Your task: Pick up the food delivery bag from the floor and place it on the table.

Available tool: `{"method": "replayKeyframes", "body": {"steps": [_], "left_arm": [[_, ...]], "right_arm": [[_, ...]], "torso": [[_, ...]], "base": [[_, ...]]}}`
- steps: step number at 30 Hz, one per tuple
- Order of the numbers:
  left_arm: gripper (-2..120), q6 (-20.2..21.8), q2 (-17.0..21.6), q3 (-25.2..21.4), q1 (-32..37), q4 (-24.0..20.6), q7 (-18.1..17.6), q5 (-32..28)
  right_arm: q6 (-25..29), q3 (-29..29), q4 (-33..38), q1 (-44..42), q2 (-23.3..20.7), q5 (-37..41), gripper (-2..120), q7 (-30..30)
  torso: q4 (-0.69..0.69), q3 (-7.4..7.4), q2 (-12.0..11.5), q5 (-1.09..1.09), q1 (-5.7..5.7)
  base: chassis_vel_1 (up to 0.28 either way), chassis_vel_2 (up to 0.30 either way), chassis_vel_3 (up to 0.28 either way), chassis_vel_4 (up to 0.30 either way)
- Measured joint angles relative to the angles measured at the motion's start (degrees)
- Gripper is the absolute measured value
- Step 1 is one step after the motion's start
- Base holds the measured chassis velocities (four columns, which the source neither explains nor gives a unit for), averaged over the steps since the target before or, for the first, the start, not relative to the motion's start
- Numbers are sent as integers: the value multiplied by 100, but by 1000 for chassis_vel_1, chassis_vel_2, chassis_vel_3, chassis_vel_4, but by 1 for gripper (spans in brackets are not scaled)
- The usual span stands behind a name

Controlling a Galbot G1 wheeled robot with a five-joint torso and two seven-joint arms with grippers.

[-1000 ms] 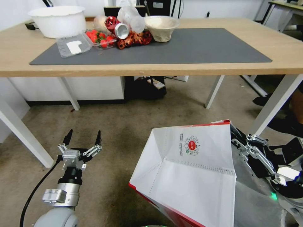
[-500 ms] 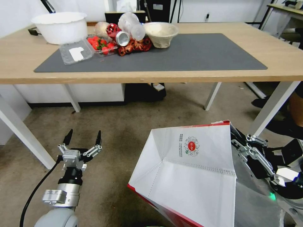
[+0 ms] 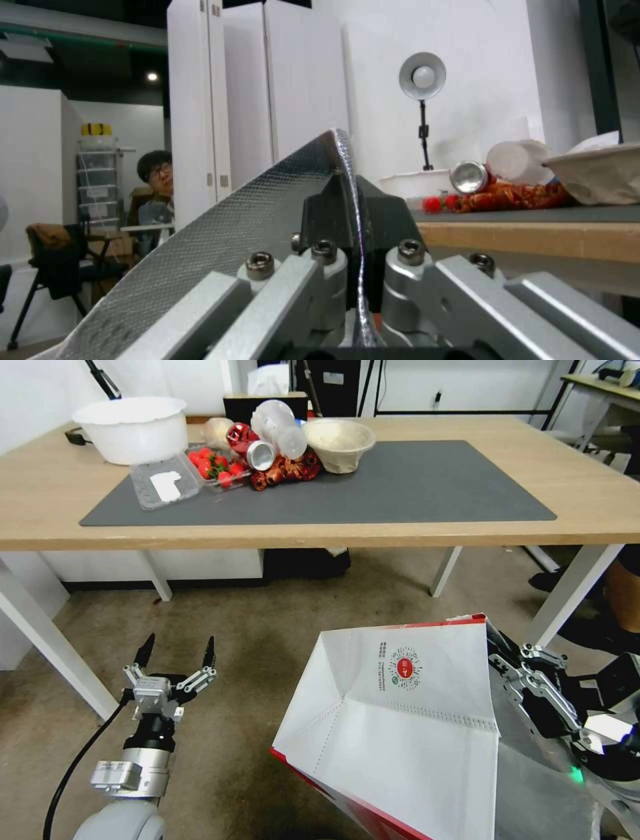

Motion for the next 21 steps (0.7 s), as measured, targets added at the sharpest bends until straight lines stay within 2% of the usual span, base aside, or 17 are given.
{"method": "replayKeyframes", "body": {"steps": [21], "left_arm": [[100, -13, -13, -17, 105, -146, 6, 61]], "right_arm": [[-26, -40, 112, -30, 123, -42, 0, 4]], "torso": [[0, 335, 458, 0, 125]], "base": [[0, 0, 0, 0]]}}
